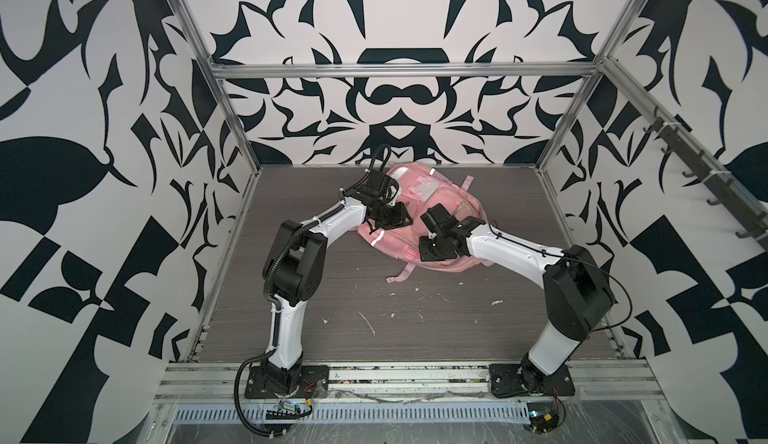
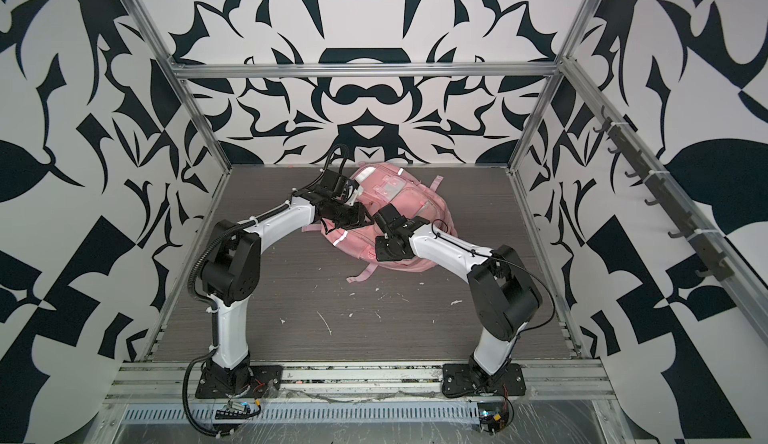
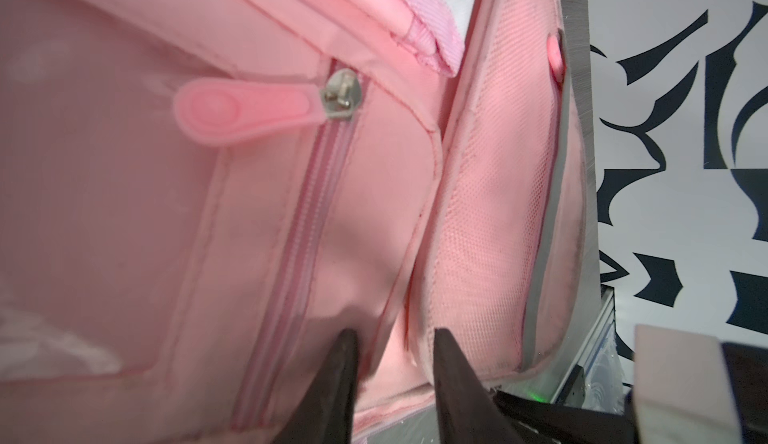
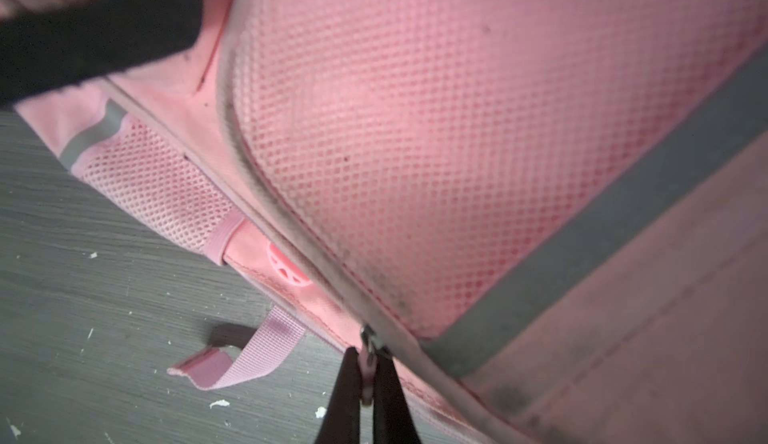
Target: Pack the student bag
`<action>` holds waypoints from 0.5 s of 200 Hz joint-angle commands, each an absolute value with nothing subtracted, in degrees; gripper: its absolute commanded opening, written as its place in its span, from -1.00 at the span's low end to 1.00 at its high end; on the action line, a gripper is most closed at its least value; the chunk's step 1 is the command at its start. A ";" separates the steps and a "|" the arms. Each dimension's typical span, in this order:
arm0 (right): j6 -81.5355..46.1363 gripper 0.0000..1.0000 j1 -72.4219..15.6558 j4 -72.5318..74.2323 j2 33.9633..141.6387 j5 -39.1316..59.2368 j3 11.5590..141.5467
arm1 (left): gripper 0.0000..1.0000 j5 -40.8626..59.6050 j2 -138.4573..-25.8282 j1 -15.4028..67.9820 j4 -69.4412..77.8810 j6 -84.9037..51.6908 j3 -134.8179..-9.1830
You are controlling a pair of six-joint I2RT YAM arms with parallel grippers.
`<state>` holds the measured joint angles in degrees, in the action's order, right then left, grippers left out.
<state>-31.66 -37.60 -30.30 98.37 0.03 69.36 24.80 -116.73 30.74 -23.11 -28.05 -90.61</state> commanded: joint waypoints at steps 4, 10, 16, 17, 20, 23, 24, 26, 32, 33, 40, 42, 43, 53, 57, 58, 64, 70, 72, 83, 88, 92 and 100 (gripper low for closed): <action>-29.24 -1.00 -38.92 -27.00 94.71 3.45 70.80 | -0.15 27.54 -115.74 32.34 -26.58 -27.54 -89.66; -29.06 -1.00 -38.94 -27.19 94.45 3.35 70.60 | -0.09 27.61 -115.00 32.35 -26.57 -27.47 -89.20; -28.88 -1.00 -38.94 -27.41 94.23 3.34 70.41 | -0.05 27.51 -114.21 32.35 -26.60 -27.38 -88.61; -28.85 -1.00 -38.94 -27.51 94.23 3.34 70.45 | -0.05 27.47 -114.01 32.43 -26.57 -27.31 -88.52; -28.75 -1.00 -38.95 -27.64 94.10 3.34 70.33 | -0.04 27.24 -113.64 32.43 -26.62 -27.21 -88.10; -28.65 -1.00 -38.91 -27.73 93.98 3.34 70.24 | -0.02 27.12 -113.10 32.43 -26.62 -27.11 -87.79; -28.61 -1.00 -38.93 -27.80 93.93 3.34 70.23 | -0.02 27.10 -112.93 32.43 -26.67 -27.09 -87.66; -28.59 -1.00 -38.93 -27.79 93.90 3.30 70.18 | -0.01 27.08 -112.65 32.50 -26.64 -27.03 -87.46; -28.33 -1.00 -38.95 -28.08 93.69 3.34 70.12 | 0.01 26.94 -111.79 32.56 -26.86 -26.90 -86.67; -28.32 -1.00 -38.90 -28.15 93.65 3.34 70.08 | 0.02 26.92 -111.62 32.63 -26.88 -26.90 -86.49; -27.82 -1.00 -38.94 -28.46 93.39 3.25 69.93 | 0.04 26.91 -110.51 32.74 -26.82 -26.74 -85.59; -27.67 -1.00 -38.98 -28.60 93.33 3.25 69.84 | 0.04 26.96 -110.31 32.88 -26.88 -26.77 -85.32; -27.64 -1.00 -38.95 -28.60 93.29 3.21 69.81 | 0.04 26.89 -110.13 32.88 -26.89 -26.74 -85.20; -27.05 -1.00 -38.90 -28.91 92.84 3.01 69.53 | 0.06 26.57 -108.90 33.34 -26.89 -26.63 -83.80; -26.84 -1.00 -38.88 -29.12 92.75 2.91 69.44 | 0.07 26.50 -108.53 33.52 -26.84 -26.63 -83.28; -26.82 -1.00 -38.91 -29.11 92.74 2.90 69.44 | 0.07 26.48 -108.50 33.59 -26.83 -26.63 -83.17; -26.57 -1.00 -38.79 -29.22 92.52 2.90 69.22 | 0.07 26.54 -108.21 33.95 -26.94 -26.74 -82.49; -26.44 -1.00 -38.85 -29.19 92.40 3.06 69.09 | 0.07 26.61 -108.12 34.32 -26.91 -26.96 -81.84; -26.38 -1.00 -38.83 -29.18 92.40 3.09 69.02 | 0.07 26.58 -108.17 34.46 -26.92 -27.04 -81.61; -26.31 -1.00 -38.85 -28.97 92.29 3.77 68.97 | 0.08 26.80 -108.52 35.33 -26.83 -27.65 -80.71; -26.33 -1.00 -38.78 -28.88 92.29 4.02 68.82 | 0.08 26.84 -108.63 35.79 -26.85 -27.84 -80.35; -26.28 -1.00 -38.86 -28.77 92.20 4.07 68.75 | 0.08 26.78 -108.62 36.09 -26.82 -27.99 -80.07; -26.32 -1.00 -38.83 -28.78 92.24 3.94 68.73 | 0.06 26.18 -108.12 36.53 -26.62 -28.46 -79.20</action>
<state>-27.90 -38.61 -33.76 94.24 2.90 68.16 23.31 -109.34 33.23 -22.50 -27.07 -82.17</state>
